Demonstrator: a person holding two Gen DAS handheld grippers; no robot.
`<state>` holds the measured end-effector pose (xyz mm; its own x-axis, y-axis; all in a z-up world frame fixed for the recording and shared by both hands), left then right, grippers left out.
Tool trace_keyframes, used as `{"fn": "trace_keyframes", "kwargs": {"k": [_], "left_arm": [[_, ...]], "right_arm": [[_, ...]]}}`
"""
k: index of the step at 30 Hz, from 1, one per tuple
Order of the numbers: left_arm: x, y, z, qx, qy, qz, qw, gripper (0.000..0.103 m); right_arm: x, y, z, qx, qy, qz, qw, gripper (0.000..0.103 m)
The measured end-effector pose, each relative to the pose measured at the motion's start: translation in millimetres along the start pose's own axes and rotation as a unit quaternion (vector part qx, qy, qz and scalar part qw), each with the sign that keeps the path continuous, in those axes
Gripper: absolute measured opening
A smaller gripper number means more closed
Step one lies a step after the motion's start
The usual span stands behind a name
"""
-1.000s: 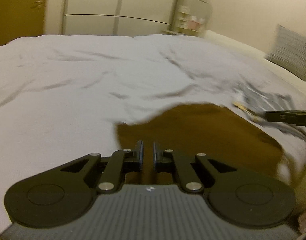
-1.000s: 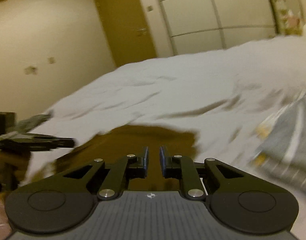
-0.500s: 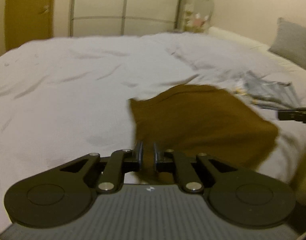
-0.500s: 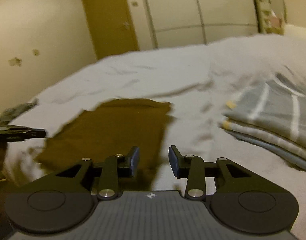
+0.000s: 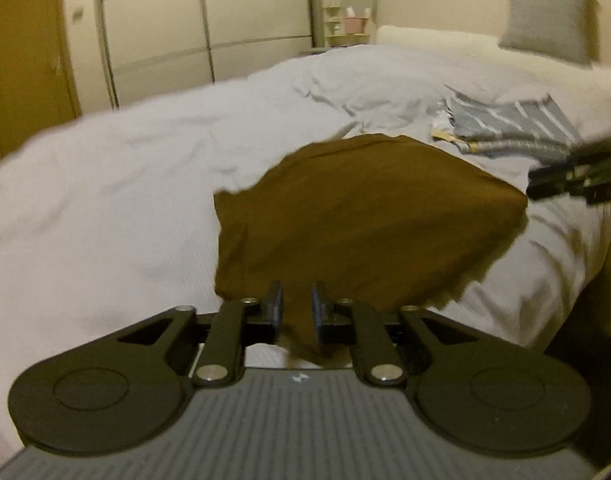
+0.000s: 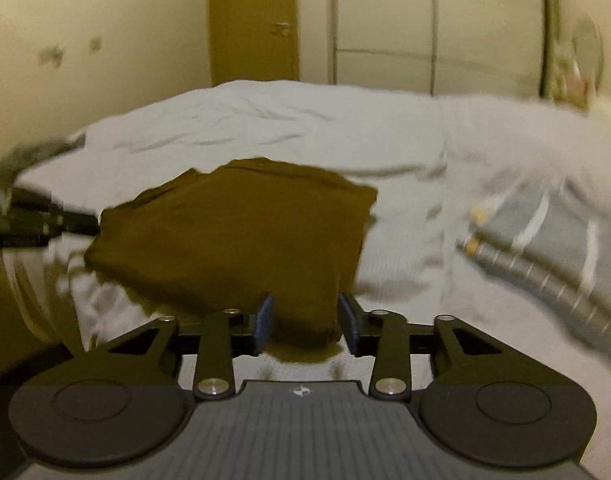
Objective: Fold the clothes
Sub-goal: 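Grasp the folded shorts edge with the right tool while the left tool grasps beside it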
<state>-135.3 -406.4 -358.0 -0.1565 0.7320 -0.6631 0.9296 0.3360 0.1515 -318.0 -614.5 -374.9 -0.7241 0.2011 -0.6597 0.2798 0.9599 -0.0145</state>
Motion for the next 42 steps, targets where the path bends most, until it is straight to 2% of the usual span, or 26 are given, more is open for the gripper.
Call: {"fn": "trace_keyframes", "kwargs": {"k": [3,5,8,10,12,14,20,26,35,40,42], "left_arm": [[2.7,-24.1,-5.9,-0.036,-0.004,0.070,0.9968,0.019],[3.7,-43.5,-2.8,-0.058,-0.003,0.118,0.9913,0.021],[6.7,-67.5,21.2,-0.106,0.014,0.195,0.9750,0.022],[12.0,-71.7,37.9,-0.113,0.032,0.211,0.9704,0.021],[11.2,-68.5,41.6,-0.102,0.034,0.194,0.9751,0.021],[8.1,-65.1,39.0,-0.096,0.033,0.181,0.9782,0.021],[2.1,-64.1,29.9,-0.090,0.028,0.185,0.9783,0.024],[8.9,-62.3,33.4,-0.077,0.052,0.172,0.9806,0.023],[11.5,-63.0,26.4,-0.082,0.053,0.178,0.9792,0.023],[6.8,-74.8,17.3,-0.085,0.039,0.193,0.9767,0.024],[4.9,-80.9,13.8,-0.085,0.033,0.202,0.9752,0.029]], "right_arm": [[1.9,18.1,-10.1,0.040,-0.002,-0.070,0.997,0.046],[2.8,33.9,-6.3,0.066,0.002,-0.121,0.990,0.048],[7.0,55.4,8.0,0.102,0.017,-0.198,0.975,0.051],[11.1,65.0,22.3,0.124,0.035,-0.241,0.962,0.052],[14.2,61.8,37.0,0.138,0.057,-0.245,0.958,0.051],[12.1,59.5,36.2,0.128,0.055,-0.230,0.963,0.051],[8.1,65.2,28.3,0.140,0.038,-0.261,0.954,0.063],[9.4,60.3,46.7,0.109,0.090,-0.227,0.963,0.063],[10.5,58.8,47.5,0.100,0.093,-0.215,0.967,0.064],[10.6,57.7,48.5,0.095,0.093,-0.211,0.968,0.066],[10.4,57.2,48.9,0.093,0.093,-0.210,0.969,0.067]]}}
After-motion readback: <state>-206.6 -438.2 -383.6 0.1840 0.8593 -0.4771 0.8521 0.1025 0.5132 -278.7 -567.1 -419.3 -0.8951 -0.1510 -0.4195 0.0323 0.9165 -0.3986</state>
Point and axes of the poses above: each gripper's, at about its wrist camera, not at the fingertips, and z roughly the way its jaws point, y to its left, x to its underside, the point moved 9 cm from there along z, roughly the way its jaws point, and after that the axes turned 14 degrees about y, right-handed, at the moved point
